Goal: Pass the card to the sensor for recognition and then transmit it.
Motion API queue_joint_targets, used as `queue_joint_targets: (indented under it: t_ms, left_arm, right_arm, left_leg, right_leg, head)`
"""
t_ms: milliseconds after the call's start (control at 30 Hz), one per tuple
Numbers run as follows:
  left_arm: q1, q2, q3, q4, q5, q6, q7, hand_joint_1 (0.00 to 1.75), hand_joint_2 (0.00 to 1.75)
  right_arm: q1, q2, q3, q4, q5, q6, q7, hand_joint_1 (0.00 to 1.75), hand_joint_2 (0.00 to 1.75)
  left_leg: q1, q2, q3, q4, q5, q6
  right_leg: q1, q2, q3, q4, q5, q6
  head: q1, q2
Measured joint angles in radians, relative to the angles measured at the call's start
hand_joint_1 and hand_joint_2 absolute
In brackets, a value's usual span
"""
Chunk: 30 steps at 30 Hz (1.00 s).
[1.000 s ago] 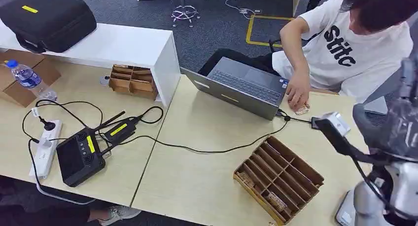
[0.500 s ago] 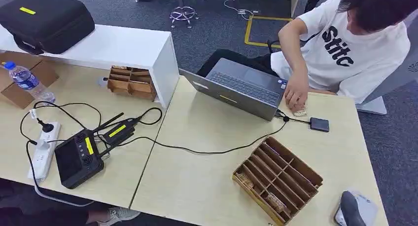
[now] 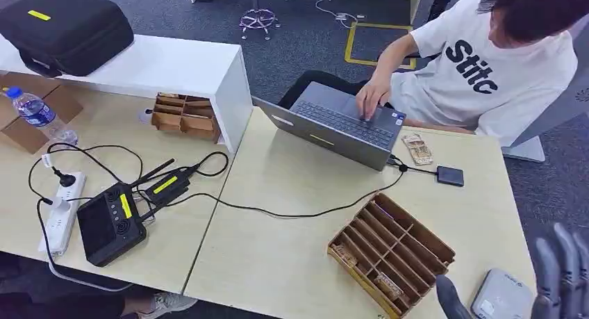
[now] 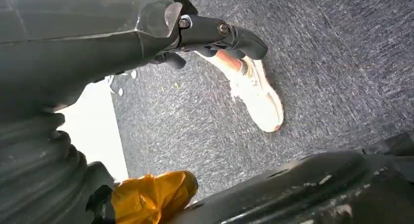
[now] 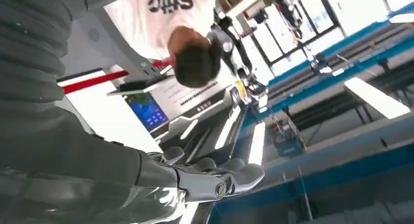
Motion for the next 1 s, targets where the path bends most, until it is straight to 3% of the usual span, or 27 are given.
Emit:
queue_joint_targets:
  t_ms: [233,467,1000]
  left_arm:
    - [0.000,-0.001,0.000,-0.005,-0.007,-0.015,-0.001,0.00,1.75]
    - [0.000,-0.002,0.000,-0.012,-0.010,-0.020,-0.001,0.00,1.75]
    - [0.000,-0.002,0.000,-0.013,-0.011,-0.027,-0.001,0.00,1.75]
  right_arm:
    - [-0.046,0.054,-0.046,0.123,-0.020,0.082,0.031,0.00,1.75]
    - [-0.073,0.113,-0.113,0.218,-0.002,0.114,0.028,0.00,1.75]
    - [-0.093,0.164,-0.167,0.299,0.054,0.122,0.028,0.00,1.75]
  left_leg:
    - [0.000,0.001,0.001,0.000,0.000,0.000]
    - [0.000,0.001,0.000,0.000,0.000,0.000]
    - [0.000,0.001,0.000,0.000,0.000,0.000]
  right_leg:
    - [0.000,0.001,0.000,0.000,0.000,0.000]
    - [0.000,0.001,0.000,0.000,0.000,0.000]
    - [0.000,0.001,0.000,0.000,0.000,0.000]
  head:
    - [0.000,0.000]
    - [0.000,0.000]
    - [0.000,0.000]
